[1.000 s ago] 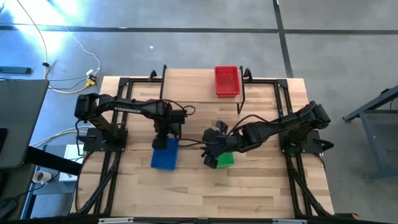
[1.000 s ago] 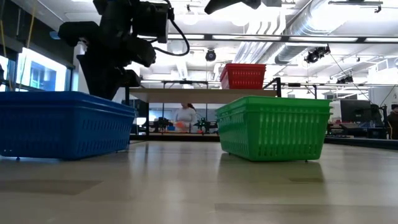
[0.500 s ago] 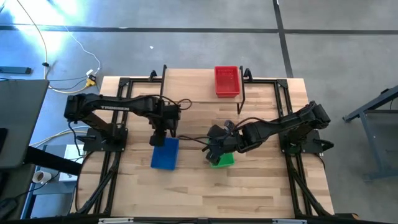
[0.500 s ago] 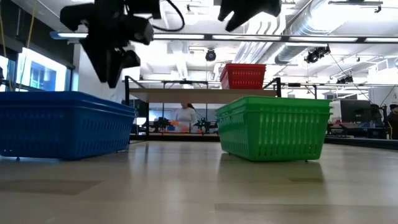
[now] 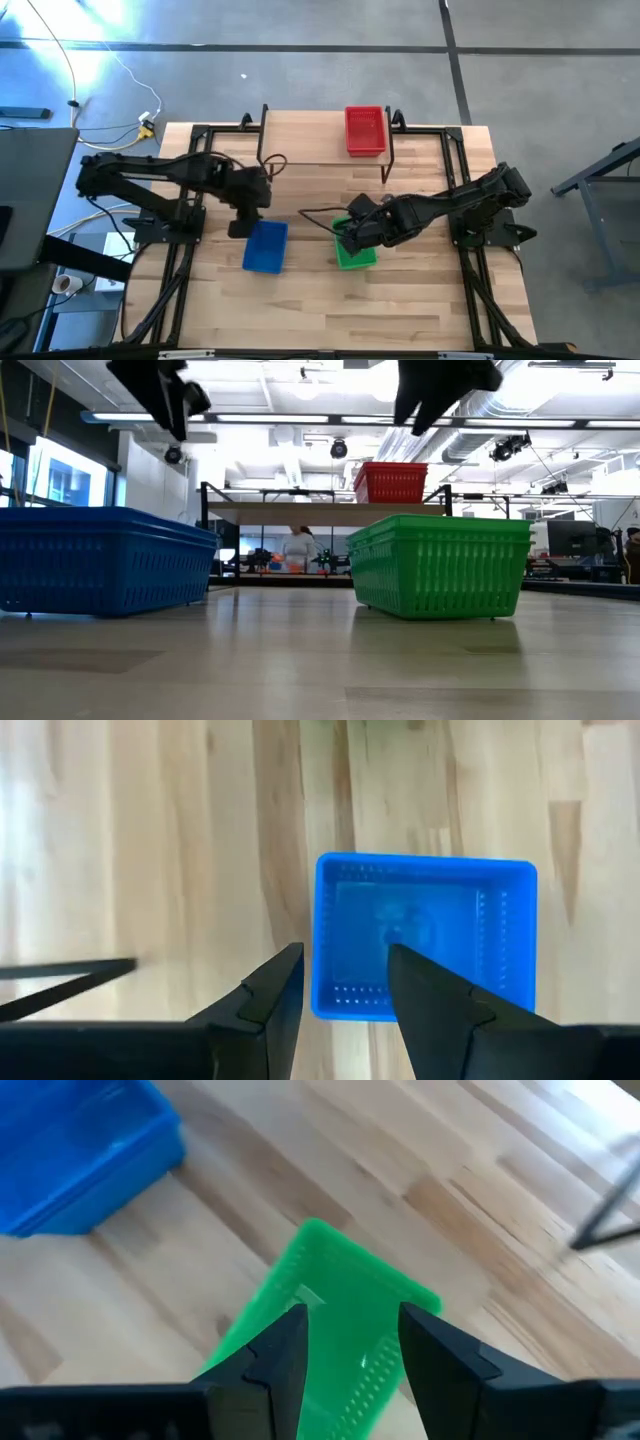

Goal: Stack baskets on shelf by color
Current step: Put the stacked green baskets on the shelf

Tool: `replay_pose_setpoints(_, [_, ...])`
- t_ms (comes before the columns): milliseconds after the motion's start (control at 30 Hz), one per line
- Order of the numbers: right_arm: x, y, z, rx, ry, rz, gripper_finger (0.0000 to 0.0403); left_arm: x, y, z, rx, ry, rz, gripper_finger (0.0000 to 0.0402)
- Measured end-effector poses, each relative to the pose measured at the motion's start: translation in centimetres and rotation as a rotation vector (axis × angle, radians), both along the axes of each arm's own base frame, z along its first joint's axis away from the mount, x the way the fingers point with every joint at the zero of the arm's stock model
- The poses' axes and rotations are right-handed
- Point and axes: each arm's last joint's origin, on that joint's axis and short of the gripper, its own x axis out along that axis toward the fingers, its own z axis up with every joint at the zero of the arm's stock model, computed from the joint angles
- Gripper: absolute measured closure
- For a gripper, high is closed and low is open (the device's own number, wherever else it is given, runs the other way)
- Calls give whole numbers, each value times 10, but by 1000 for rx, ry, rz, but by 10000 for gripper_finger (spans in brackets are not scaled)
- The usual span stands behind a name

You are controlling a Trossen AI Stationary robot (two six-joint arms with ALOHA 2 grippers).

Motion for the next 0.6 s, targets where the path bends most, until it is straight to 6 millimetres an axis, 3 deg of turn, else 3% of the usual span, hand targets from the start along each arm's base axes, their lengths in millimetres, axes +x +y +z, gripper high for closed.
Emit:
replay_pose_setpoints(233, [-4, -1, -14, 1, 89, -154, 258, -19, -16, 14, 54, -115, 8, 266])
replay_pose_setpoints(600, [1, 11, -29, 14, 78, -257, 258, -47, -33, 1, 16, -181, -26, 266])
